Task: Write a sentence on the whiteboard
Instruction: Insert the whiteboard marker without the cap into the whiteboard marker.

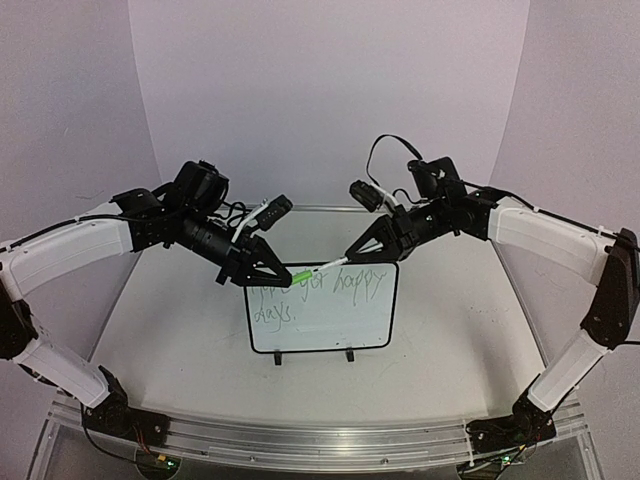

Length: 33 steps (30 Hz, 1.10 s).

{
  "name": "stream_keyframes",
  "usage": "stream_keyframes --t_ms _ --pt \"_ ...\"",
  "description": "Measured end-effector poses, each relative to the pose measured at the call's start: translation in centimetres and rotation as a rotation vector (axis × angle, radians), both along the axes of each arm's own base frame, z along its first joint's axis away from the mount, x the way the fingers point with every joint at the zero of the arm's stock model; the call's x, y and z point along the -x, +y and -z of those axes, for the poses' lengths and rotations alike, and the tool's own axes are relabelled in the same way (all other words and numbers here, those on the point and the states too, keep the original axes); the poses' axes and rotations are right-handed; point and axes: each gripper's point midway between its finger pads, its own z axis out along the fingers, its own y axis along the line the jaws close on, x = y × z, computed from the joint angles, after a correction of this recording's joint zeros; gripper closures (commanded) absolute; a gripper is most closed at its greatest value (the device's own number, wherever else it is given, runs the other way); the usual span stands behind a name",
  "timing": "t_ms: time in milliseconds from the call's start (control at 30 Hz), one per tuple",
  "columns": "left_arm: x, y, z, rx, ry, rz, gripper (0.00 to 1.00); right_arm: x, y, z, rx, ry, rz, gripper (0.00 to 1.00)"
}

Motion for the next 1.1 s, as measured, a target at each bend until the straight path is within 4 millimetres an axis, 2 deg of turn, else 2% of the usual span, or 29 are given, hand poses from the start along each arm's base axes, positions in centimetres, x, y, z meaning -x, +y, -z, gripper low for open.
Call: stream_keyframes --t_ms 1100 --pt "0.2 -0.1 0.4 -0.005 0.009 0.003 1.0 0.3 0.5 1.0 0.015 0.018 -0.02 1.0"
